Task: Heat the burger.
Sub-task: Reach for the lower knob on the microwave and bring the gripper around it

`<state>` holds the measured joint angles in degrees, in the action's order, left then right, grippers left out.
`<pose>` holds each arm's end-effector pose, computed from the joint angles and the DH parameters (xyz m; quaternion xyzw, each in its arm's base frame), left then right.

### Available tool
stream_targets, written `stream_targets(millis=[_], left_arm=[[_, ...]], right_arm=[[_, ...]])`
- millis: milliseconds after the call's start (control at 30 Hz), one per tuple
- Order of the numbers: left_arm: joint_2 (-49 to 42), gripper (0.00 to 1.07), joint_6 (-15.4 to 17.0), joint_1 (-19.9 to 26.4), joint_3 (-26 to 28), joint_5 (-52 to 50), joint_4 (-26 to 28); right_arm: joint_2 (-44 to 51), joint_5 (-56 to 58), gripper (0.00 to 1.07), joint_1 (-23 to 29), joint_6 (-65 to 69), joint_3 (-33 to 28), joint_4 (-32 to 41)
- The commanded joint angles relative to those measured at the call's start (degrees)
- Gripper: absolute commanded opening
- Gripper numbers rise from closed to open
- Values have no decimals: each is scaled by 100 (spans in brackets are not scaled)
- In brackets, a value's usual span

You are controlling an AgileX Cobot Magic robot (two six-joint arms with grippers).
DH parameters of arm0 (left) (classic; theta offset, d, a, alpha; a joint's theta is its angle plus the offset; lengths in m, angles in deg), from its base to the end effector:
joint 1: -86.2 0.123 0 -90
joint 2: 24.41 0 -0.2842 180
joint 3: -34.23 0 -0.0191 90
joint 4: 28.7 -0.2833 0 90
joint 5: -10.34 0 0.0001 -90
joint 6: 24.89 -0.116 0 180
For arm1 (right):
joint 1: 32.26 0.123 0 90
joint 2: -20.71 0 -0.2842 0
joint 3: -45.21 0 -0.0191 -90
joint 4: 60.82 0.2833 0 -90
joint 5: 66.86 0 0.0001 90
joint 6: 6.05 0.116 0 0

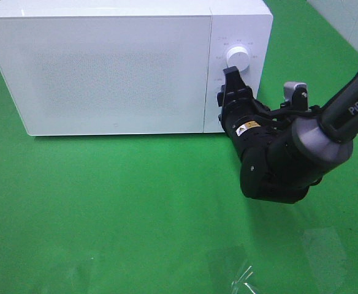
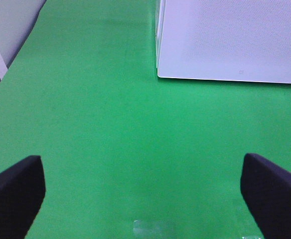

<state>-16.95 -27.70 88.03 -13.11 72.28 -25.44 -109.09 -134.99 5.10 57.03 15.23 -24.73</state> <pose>0.0423 -0.0045 0.2867 0.0090 0.8511 -0.0071 0.5249 0.3519 0.1889 0.0715 0.4278 0.6018 0.4287 0.5206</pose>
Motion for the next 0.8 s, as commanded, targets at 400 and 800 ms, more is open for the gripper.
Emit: stream_targets(millis=[400, 800], left_arm=[[-92, 100, 34, 6, -11, -63, 0], [-92, 100, 34, 6, -11, -63, 0]], right_arm=[[92, -338, 0, 0, 1599, 201, -619], [92, -361, 1, 0, 1450, 201, -264]])
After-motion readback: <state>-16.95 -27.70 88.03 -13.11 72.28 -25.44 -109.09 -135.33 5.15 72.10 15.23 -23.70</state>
